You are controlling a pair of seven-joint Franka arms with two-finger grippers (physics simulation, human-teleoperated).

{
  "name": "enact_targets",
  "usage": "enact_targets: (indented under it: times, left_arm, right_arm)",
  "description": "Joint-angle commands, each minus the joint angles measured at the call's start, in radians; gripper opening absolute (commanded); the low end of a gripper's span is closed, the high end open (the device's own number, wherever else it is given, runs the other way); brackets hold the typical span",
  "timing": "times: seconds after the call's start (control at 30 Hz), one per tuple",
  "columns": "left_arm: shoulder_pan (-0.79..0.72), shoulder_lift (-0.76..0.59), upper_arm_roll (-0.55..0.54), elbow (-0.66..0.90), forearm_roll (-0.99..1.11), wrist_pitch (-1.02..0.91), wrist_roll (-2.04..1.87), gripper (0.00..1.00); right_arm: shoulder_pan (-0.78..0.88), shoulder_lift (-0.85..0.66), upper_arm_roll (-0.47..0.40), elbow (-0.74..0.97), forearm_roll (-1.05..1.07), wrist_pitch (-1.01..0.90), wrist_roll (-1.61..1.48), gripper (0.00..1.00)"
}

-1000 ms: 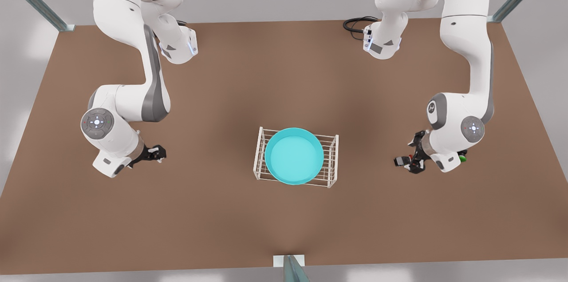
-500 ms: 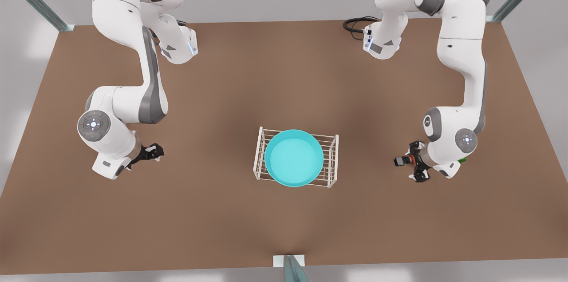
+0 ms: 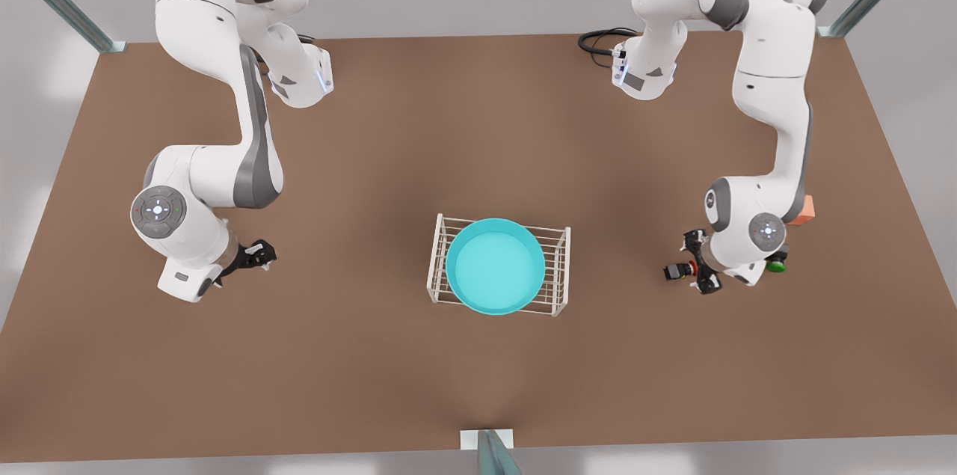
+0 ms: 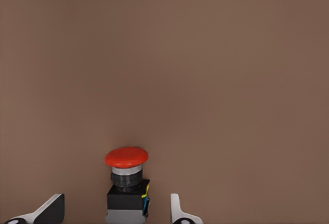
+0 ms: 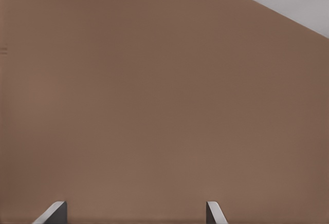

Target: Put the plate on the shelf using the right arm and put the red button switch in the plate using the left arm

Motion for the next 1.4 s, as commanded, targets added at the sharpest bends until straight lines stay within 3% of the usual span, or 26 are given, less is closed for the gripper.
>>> enact_targets:
  times: [0.0, 0.9, 1.03, 1.13, 1.23, 1.37]
  left_arm:
    - [-0.002, 0.009, 0.0, -0.002, 0.008, 0.034, -0.113, 1.0]
    - [-0.016, 0.073, -0.002, 0.0, 0.008, 0.078, -0.122, 1.0]
    - [-0.019, 0.076, -0.002, 0.001, 0.008, 0.078, -0.123, 0.9]
    - [-0.019, 0.076, -0.002, 0.001, 0.008, 0.078, -0.123, 0.64]
    - [-0.019, 0.076, -0.002, 0.001, 0.008, 0.078, -0.123, 0.47]
    - [-0.019, 0.07, -0.002, 0.006, 0.008, 0.072, -0.119, 0.39]
  right_arm:
    - [0.0, -0.001, -0.001, 0.001, 0.001, -0.001, -0.041, 1.0]
    - [0.001, 0.0, -0.001, 0.004, 0.001, 0.002, -0.048, 1.0]
    - [0.001, 0.0, -0.001, 0.004, 0.003, 0.002, -0.048, 1.0]
    - [0.001, 0.0, -0.001, 0.004, 0.001, 0.002, -0.048, 1.0]
    - [0.003, 0.0, -0.001, 0.004, 0.001, 0.002, -0.048, 1.0]
    - [0.001, 0.0, -0.001, 0.004, 0.001, 0.002, -0.048, 1.0]
